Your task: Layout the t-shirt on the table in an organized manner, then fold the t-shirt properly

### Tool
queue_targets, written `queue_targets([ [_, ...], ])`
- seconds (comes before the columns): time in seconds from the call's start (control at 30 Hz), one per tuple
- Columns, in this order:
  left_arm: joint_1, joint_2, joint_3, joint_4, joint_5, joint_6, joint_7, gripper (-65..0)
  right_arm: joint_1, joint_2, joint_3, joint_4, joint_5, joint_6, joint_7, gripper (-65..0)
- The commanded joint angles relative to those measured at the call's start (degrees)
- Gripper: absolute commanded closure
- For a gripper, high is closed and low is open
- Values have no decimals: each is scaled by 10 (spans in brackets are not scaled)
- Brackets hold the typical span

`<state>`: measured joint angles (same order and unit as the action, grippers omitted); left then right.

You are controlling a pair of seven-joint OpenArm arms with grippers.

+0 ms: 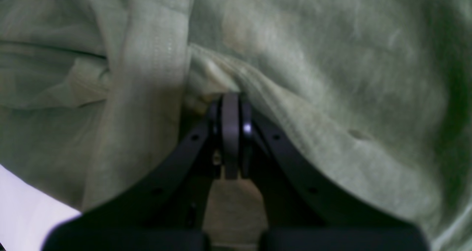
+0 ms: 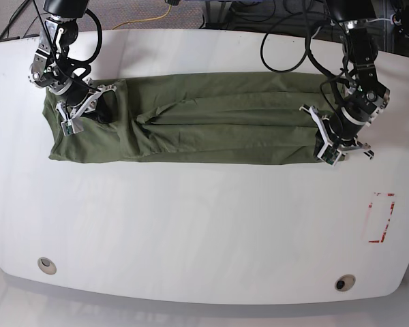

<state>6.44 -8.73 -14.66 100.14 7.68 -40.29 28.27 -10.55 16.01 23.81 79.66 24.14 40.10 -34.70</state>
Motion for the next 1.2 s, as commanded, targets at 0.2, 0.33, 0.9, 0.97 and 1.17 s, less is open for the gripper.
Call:
queue_targets([
  [0.2,-80,-19,0,-107,-2,3,31,0,2,6,2,-4,-41,-18,-43,-2],
  [0.33,-93,-20,0,-145,-2,3,30,0,2,6,2,-4,-42,-18,-43,-2],
  [0.9,-15,-33,28,-75,-3,3,32,0,3,6,2,-4,-41,-18,-43,-2],
  [0.97,6,-34,28,-56,-3,3,32,0,3,6,2,-4,-41,-18,-43,-2],
  [1.17,50,-34,26,-21,-3,3,32,0,11,6,2,-4,-40,-18,-44,-2],
])
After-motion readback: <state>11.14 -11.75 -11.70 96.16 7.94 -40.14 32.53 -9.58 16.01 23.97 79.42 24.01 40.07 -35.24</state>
